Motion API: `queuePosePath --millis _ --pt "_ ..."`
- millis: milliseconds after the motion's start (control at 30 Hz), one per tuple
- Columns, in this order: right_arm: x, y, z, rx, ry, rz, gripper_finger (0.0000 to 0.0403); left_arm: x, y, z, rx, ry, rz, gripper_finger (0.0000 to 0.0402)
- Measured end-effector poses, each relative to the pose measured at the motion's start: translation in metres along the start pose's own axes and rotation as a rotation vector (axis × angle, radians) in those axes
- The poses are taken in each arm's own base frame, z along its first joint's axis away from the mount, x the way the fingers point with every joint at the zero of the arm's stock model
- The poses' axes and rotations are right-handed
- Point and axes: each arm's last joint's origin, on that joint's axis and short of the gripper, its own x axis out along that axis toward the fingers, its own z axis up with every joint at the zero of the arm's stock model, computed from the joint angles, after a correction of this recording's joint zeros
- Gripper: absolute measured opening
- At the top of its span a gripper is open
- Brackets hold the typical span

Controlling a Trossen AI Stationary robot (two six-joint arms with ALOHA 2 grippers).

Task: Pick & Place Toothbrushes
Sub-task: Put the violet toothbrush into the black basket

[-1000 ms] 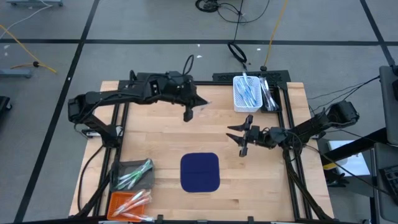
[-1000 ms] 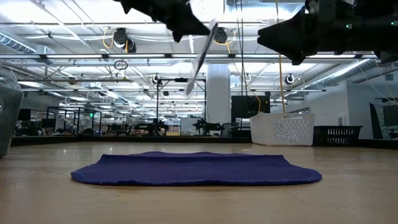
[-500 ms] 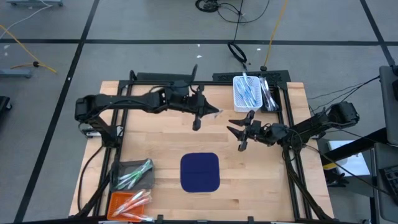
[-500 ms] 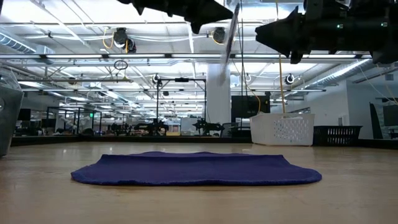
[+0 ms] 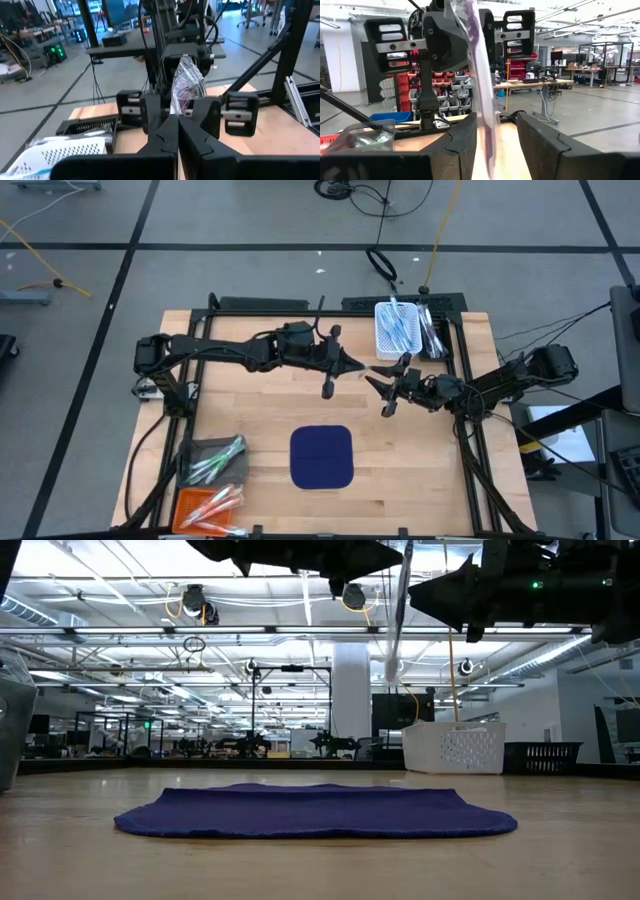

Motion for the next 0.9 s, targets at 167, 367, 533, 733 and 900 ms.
queuePosePath --millis 167,367,533,733,900 --pt "0.0 0.0 0.0 -0.002 -0.002 -0.001 0.0132 0.005 -0.003 -0.002 -0.003 -0.026 -0.004 0.0" --pt "0.002 -0.001 0.001 -0.002 -0.002 -0.004 0.0132 0.015 -0.006 -0.008 -0.008 -0.064 -0.01 0.0" --pt "0.003 0.001 0.001 -0.009 0.006 0.044 0.0097 0.022 -0.006 -0.017 -0.007 -0.066 -0.007 0.0" --pt "0.003 0.001 -0.001 -0.037 0.025 0.043 0.0018 0.022 -0.004 -0.016 -0.013 -0.068 0.024 0.0" --pt "0.003 0.001 -0.002 -0.038 0.027 0.032 0.0017 0.022 -0.003 -0.016 -0.03 -0.062 0.083 0.0012"
